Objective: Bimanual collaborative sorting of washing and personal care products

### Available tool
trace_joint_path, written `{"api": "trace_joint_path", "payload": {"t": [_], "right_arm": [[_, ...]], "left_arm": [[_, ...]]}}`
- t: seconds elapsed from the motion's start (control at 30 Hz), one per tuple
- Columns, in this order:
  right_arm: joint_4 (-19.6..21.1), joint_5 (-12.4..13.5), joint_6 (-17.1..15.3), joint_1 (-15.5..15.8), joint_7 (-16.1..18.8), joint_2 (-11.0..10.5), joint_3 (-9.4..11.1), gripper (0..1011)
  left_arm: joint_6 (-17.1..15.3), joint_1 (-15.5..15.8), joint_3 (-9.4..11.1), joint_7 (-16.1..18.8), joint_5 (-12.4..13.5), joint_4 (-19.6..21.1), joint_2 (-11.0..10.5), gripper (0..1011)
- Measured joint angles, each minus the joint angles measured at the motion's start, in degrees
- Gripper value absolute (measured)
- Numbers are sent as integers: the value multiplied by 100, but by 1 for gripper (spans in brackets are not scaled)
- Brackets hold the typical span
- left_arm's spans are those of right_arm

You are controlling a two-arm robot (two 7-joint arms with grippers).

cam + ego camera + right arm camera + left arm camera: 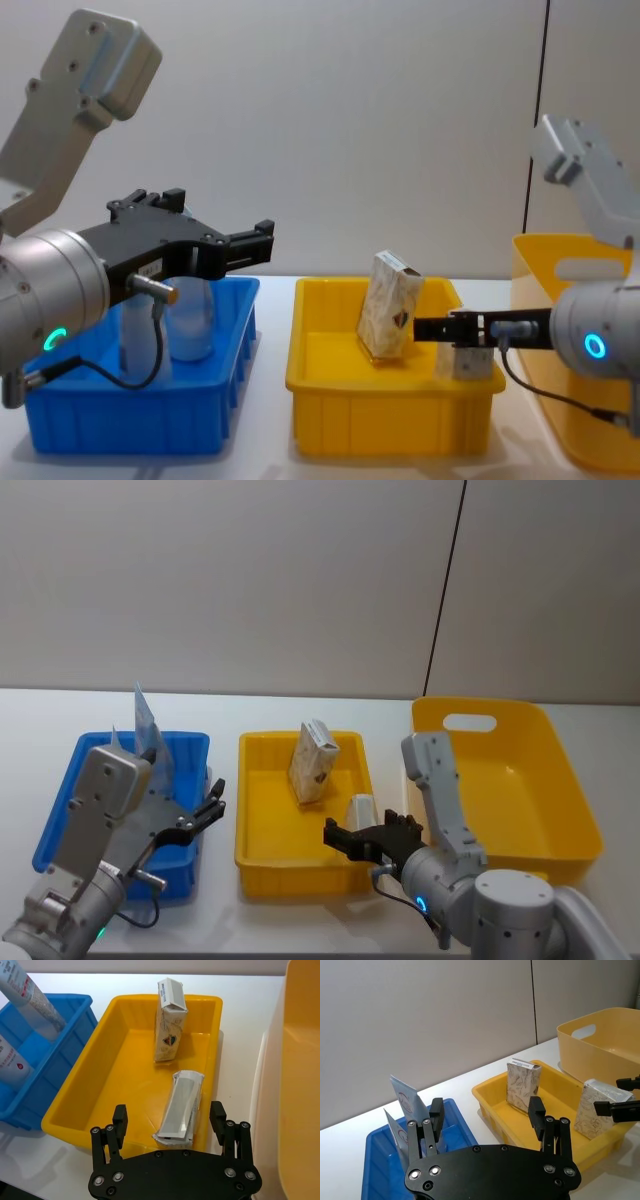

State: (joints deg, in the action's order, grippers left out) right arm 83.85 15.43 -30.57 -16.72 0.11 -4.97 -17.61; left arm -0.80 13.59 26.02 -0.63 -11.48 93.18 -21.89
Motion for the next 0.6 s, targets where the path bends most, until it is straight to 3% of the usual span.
{"api": "trace_joint_path", "payload": {"t": [0.47,0.6], "right_arm": [[-421,-81,-86,-245,-76,197,15,1001],[-501,-97,-100,-289,-76,227,19,916]], "left_arm": [[0,0,0,0,1,0,0,1001],[0,0,0,0,0,0,0,1001]]}}
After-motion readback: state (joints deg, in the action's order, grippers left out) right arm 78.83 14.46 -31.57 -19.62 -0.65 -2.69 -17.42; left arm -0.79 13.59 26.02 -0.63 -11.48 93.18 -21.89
